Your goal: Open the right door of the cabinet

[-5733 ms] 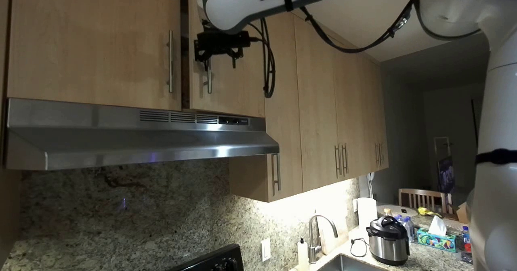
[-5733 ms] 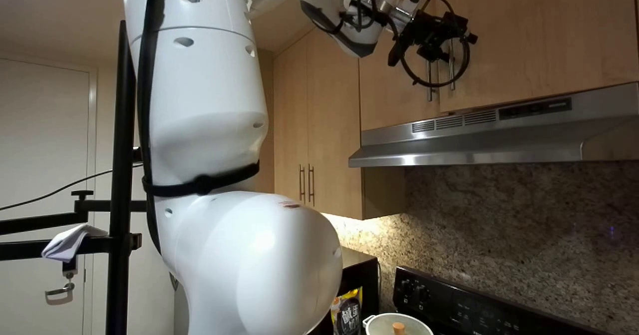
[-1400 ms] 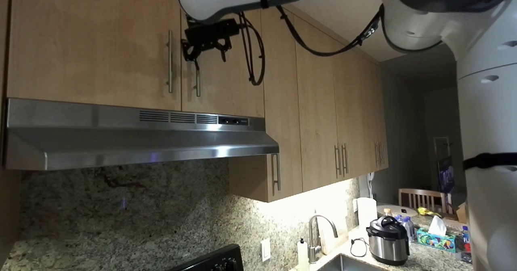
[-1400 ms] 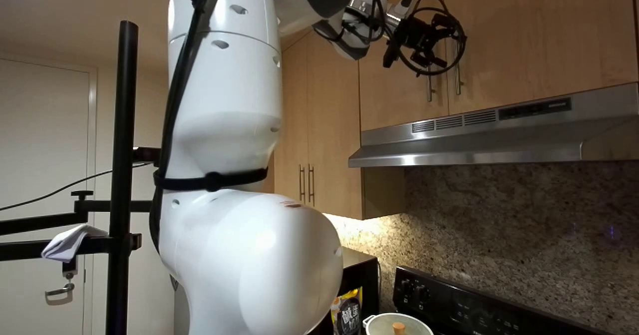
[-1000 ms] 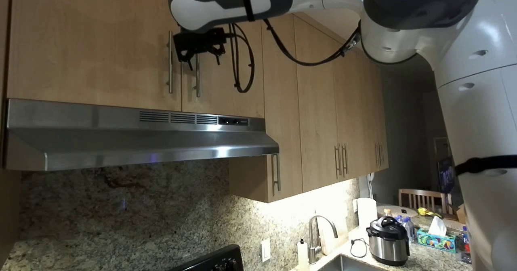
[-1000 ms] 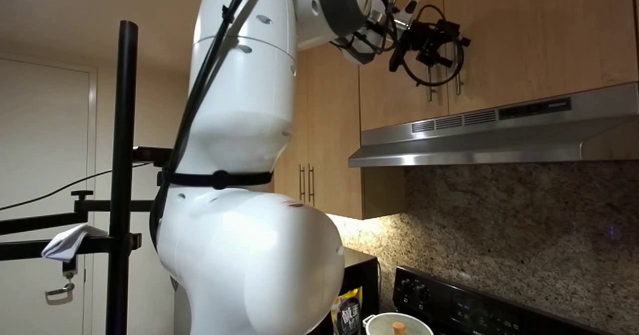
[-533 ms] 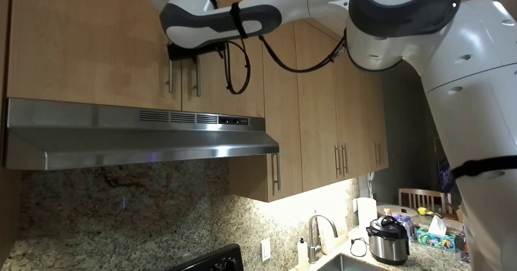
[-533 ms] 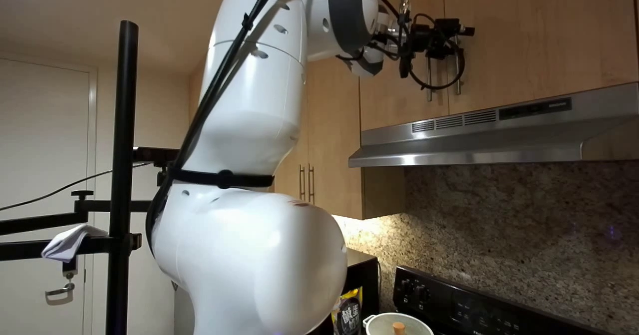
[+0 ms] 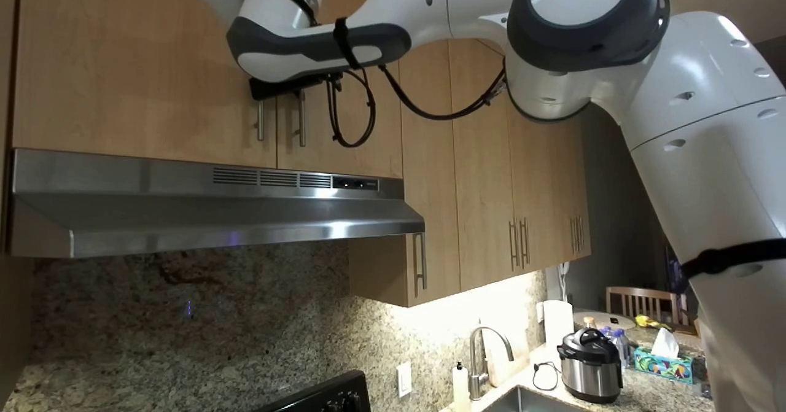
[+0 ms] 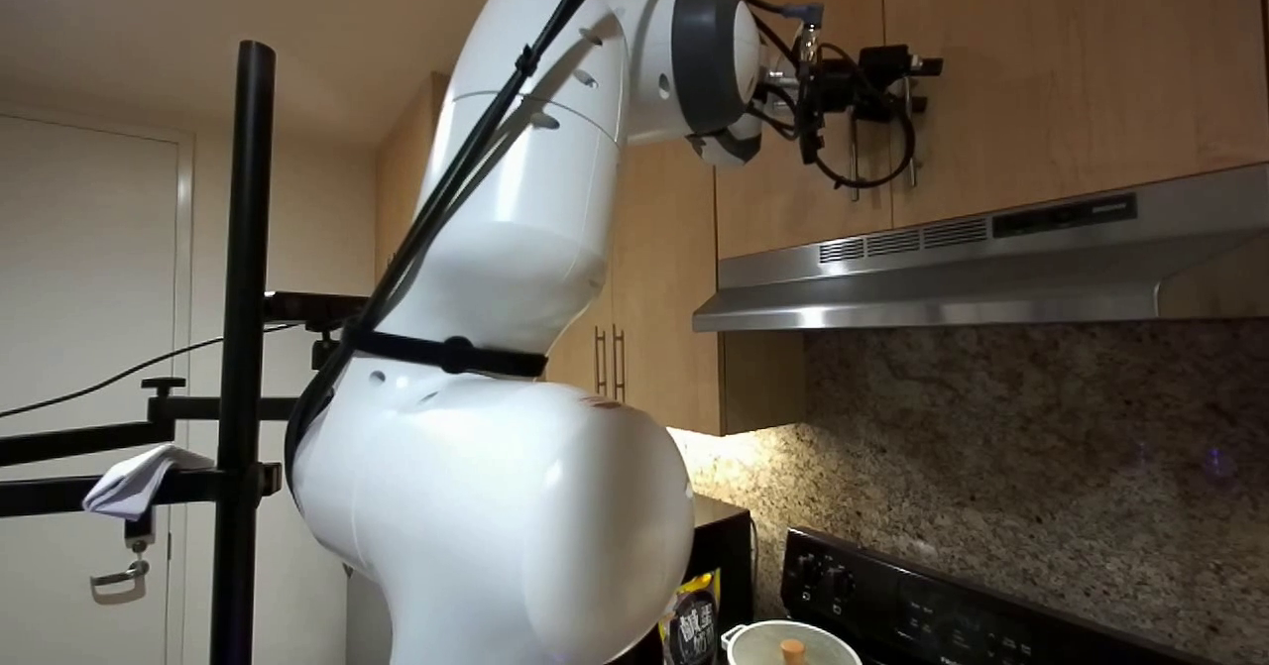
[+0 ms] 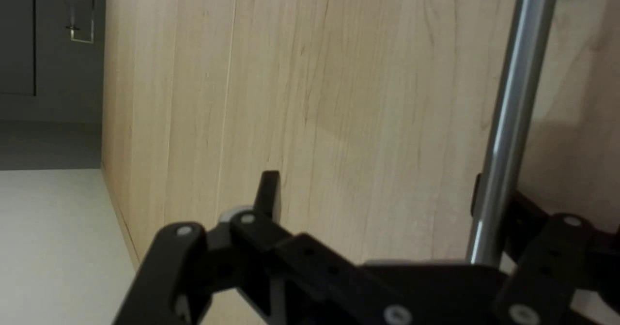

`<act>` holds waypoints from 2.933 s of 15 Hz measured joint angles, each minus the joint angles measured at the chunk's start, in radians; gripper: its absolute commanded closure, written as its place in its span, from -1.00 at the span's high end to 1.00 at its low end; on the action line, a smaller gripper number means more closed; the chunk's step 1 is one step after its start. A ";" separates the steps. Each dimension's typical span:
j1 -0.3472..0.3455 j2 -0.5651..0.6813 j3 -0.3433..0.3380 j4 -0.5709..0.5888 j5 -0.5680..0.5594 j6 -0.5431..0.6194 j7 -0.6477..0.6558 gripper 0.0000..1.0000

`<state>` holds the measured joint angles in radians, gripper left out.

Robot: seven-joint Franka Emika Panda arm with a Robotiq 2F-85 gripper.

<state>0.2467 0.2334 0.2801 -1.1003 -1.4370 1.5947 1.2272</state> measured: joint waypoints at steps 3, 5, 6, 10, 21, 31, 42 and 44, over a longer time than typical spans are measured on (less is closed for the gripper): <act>0.001 0.003 0.000 0.007 0.004 -0.005 0.000 1.00; -0.002 -0.001 -0.001 0.008 0.020 0.002 -0.001 1.00; -0.007 -0.006 -0.001 0.007 0.035 0.012 -0.004 1.00; -0.027 -0.044 -0.003 -0.031 0.084 0.059 -0.030 1.00; -0.050 -0.219 -0.037 -0.228 0.174 0.180 -0.211 1.00; -0.049 -0.403 -0.104 -0.406 0.327 0.301 -0.322 1.00; -0.060 -0.561 -0.148 -0.548 0.461 0.381 -0.437 1.00; -0.060 -0.562 -0.148 -0.549 0.461 0.381 -0.437 1.00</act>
<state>0.1868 -0.3281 0.1317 -1.6491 -0.9764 1.9757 0.7899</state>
